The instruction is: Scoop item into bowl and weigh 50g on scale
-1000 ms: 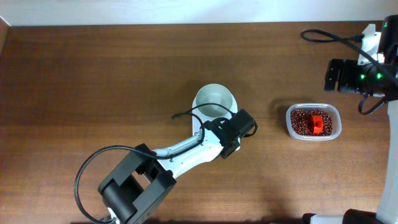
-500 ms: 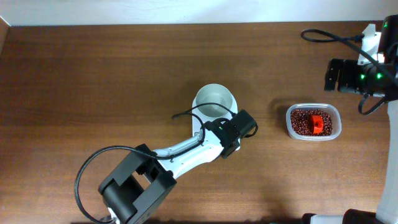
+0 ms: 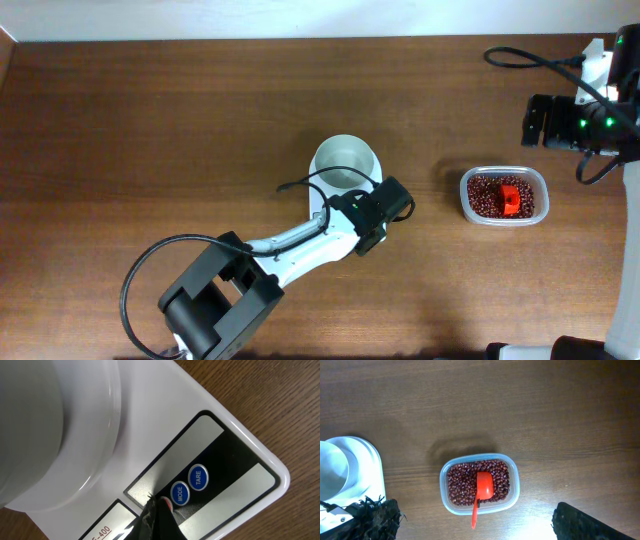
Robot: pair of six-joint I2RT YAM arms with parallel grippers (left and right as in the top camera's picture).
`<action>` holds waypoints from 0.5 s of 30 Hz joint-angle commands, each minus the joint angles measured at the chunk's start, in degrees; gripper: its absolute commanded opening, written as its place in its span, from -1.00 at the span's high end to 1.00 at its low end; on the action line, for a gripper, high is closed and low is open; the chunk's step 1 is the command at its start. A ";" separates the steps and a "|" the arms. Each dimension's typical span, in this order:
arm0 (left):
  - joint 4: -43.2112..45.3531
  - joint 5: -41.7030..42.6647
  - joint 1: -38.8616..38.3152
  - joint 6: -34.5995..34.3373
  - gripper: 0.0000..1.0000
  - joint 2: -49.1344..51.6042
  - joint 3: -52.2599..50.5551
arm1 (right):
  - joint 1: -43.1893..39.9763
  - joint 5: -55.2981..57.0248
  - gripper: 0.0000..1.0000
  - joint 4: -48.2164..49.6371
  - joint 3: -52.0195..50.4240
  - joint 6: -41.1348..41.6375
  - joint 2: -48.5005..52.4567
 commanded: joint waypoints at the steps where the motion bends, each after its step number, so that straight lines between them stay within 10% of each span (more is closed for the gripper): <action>1: -0.09 0.96 -0.74 0.70 1.00 -0.07 0.68 | -0.26 -0.33 -0.97 -0.02 0.52 0.24 -0.26; 15: -0.48 1.09 -0.44 0.68 1.00 0.57 0.68 | -0.26 -0.33 -0.97 -0.02 0.52 0.24 -0.26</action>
